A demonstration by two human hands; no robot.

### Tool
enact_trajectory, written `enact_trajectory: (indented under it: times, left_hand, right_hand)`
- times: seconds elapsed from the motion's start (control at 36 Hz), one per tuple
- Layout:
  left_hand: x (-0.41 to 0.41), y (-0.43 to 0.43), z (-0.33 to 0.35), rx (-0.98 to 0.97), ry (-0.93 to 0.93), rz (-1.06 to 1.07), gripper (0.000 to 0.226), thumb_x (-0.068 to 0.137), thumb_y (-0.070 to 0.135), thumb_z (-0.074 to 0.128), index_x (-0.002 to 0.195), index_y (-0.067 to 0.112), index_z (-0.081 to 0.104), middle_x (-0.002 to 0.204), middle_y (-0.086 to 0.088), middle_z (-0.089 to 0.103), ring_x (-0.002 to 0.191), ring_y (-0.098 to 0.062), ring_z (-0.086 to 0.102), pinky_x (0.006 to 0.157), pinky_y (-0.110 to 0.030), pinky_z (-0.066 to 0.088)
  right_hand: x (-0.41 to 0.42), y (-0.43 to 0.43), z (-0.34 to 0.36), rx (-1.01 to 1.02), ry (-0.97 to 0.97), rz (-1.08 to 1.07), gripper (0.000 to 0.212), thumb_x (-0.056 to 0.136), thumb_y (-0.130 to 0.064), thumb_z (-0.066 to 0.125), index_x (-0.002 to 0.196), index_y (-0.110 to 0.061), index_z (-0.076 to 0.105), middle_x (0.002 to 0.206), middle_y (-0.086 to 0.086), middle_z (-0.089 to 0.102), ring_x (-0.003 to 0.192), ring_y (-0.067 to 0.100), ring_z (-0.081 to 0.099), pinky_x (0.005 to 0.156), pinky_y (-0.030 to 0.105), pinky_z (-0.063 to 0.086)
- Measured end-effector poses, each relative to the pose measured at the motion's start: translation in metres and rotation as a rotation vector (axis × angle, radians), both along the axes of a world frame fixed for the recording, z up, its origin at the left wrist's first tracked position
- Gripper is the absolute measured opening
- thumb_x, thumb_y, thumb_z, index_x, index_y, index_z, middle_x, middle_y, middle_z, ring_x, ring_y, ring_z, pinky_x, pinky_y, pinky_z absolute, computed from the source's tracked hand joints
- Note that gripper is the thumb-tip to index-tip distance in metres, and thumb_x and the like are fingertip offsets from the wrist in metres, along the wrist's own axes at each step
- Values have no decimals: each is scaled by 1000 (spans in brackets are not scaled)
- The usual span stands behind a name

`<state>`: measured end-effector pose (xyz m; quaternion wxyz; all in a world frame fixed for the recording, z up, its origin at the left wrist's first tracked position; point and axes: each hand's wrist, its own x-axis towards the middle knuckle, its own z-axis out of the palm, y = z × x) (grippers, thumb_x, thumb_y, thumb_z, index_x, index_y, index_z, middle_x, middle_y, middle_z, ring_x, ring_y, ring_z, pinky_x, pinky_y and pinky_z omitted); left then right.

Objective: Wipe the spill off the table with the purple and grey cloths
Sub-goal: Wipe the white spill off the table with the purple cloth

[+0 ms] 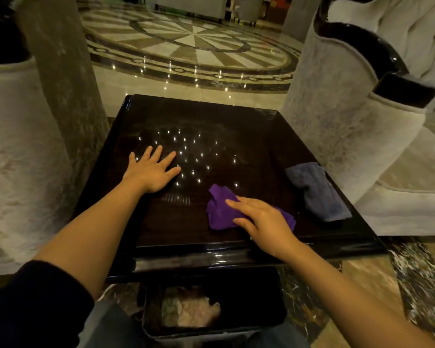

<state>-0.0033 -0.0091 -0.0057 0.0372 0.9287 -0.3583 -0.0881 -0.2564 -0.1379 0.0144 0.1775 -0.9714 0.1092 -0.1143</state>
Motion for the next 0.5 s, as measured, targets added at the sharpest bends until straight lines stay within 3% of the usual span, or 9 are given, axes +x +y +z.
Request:
enact_trajectory:
  times: [0.06, 0.17, 0.22, 0.31, 0.36, 0.5]
  left_hand:
    - [2, 1, -1, -5, -1, 9, 63, 87, 62, 16, 143, 37, 1, 157, -3, -5, 143, -23, -8, 112, -54, -5]
    - [5, 3, -2, -9, -8, 18, 63, 87, 62, 16, 143, 37, 1, 157, -3, -5, 143, -23, -8, 112, -54, -5]
    - [5, 3, -3, -13, -5, 20, 63, 88, 62, 16, 143, 37, 1, 157, -3, -5, 143, -23, -8, 112, -54, -4]
    - [5, 3, -5, -14, -6, 27, 63, 88, 62, 16, 143, 37, 2, 157, -2, -5, 143, -23, -7, 112, -54, -4]
    - [6, 5, -6, -13, -7, 34, 63, 88, 62, 16, 143, 37, 2, 157, -2, -5, 143, -23, -7, 112, -54, -3]
    - [9, 9, -3, -7, -10, 47, 62, 87, 62, 15, 143, 37, 1, 157, -2, -5, 143, -23, -8, 113, -54, -3]
  right_hand:
    - [-5, 11, 1, -13, -36, 39, 40, 83, -21, 62, 122, -21, 55, 127, 12, 59, 120, 24, 53, 99, 25, 34]
    - [-13, 29, 3, -121, -130, 105, 37, 69, -18, 66, 106, -13, 67, 100, 13, 72, 93, 26, 69, 80, 40, 53]
    - [-17, 36, 2, -138, -130, 130, 36, 69, -20, 66, 104, -14, 68, 98, 10, 73, 91, 23, 69, 77, 40, 55]
    - [-27, 46, -1, -157, -143, 188, 32, 76, -27, 57, 104, -16, 68, 98, 4, 73, 91, 19, 69, 77, 27, 53]
    - [-32, 52, -5, -132, -149, 249, 33, 78, -27, 52, 105, -17, 68, 98, 2, 73, 91, 18, 68, 79, 27, 50]
    - [-42, 68, -24, -72, -146, 367, 27, 82, -20, 58, 108, -19, 66, 98, 1, 72, 89, 17, 65, 80, 30, 53]
